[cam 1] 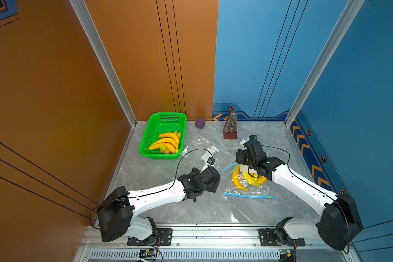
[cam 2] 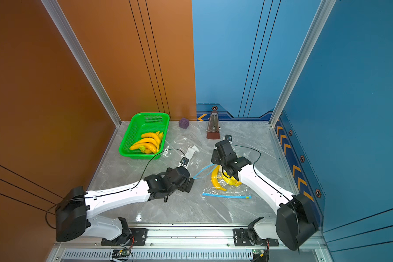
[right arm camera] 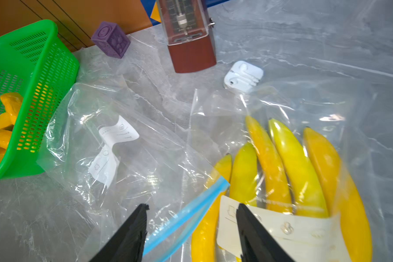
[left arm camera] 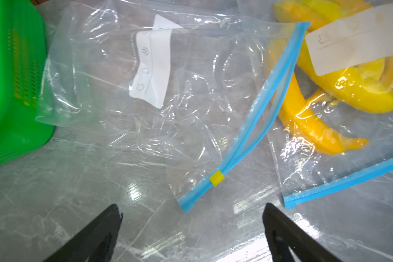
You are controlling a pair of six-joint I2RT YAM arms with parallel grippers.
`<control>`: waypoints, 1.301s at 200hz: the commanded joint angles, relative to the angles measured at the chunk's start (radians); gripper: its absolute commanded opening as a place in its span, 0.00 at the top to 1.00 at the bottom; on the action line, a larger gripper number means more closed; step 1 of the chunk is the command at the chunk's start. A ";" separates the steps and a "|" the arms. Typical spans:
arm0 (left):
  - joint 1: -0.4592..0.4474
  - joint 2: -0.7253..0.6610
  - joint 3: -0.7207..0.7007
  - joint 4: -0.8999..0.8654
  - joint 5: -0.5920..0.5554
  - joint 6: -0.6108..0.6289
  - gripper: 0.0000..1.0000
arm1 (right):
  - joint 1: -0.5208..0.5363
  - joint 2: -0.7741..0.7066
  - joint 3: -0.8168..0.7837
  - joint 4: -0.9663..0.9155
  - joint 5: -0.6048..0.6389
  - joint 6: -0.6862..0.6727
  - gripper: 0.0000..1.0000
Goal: Open the zip-top bag and take out the banana
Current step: Move the zipper food storage bag to the center of the board.
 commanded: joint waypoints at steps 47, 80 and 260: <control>0.071 0.273 0.146 0.010 -0.046 0.077 0.05 | -0.084 -0.308 -0.293 0.002 0.061 0.092 0.35; 0.157 0.361 0.191 0.007 -0.021 0.188 0.11 | -0.091 -0.452 -0.360 -0.053 0.093 0.089 0.34; 0.019 0.360 0.343 0.021 0.081 0.108 0.02 | -0.456 -0.614 -0.591 -0.208 -0.216 0.134 0.36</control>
